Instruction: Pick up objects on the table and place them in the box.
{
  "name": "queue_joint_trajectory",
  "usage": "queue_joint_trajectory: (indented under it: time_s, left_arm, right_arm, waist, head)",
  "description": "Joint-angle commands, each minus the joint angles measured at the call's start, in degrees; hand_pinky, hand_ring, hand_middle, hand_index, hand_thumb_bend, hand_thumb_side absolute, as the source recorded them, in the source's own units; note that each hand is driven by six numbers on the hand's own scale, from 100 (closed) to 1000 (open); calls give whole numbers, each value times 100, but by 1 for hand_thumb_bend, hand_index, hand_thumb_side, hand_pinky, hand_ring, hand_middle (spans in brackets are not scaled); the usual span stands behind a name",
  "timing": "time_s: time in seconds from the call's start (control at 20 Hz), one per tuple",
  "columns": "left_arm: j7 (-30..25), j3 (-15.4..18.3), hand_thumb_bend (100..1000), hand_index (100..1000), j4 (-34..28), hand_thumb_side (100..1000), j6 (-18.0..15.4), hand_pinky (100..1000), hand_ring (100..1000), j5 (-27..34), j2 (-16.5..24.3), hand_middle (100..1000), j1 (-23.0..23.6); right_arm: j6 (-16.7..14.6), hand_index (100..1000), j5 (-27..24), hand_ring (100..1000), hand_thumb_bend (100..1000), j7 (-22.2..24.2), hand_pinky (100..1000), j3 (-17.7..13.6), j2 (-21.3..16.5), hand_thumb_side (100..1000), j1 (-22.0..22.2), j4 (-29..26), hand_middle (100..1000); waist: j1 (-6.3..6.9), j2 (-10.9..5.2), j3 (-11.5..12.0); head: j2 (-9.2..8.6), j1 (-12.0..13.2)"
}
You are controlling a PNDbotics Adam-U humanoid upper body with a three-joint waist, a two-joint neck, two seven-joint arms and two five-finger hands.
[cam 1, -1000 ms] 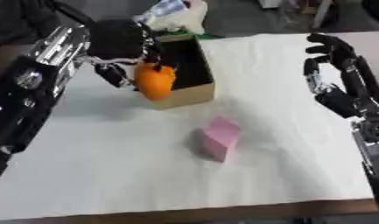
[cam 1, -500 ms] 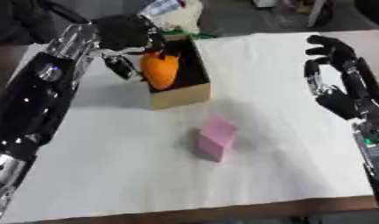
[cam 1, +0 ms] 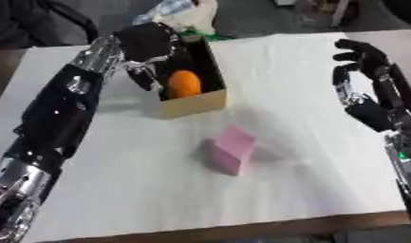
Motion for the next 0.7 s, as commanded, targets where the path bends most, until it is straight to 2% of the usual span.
queue_joint_trajectory:
  time_s: [0.05,0.2,0.35,0.55,0.7]
  left_arm:
    - [178,55,653,862,-40,242,65,703,658,-288,60,644,-146]
    - [379,76,667,885,-115,233,92,725,694,-381,132,692,-129]
    - [539,68,634,880,-324,204,13,730,699,-176,298,698,-93]
    - [591,-31,557,879,-804,152,-179,736,698,537,647,696,15]
    - [461,-174,499,883,-1325,118,-365,739,697,1401,1024,694,227]
  right_arm:
    - [2,919,-42,793,100,18,701,-18,-49,727,-95,-59,843]
    - [6,919,-24,793,100,18,701,-26,-57,723,-98,-48,843]
    - [8,920,7,793,100,34,703,-14,-102,717,-123,-4,842]
    - [-30,924,79,794,100,149,709,116,-310,705,-256,205,843]
    - [-142,930,152,796,100,369,718,366,-595,698,-492,546,845]
  waist:
    - [-15,-84,-8]
    - [-16,-94,12]
    - [-24,-117,62]
    - [-33,-156,168]
    - [-53,-185,265]
  head:
    - [-56,-3]
    - [-54,-21]
    - [-41,-49]
    - [-15,-85]
    - [7,-122]
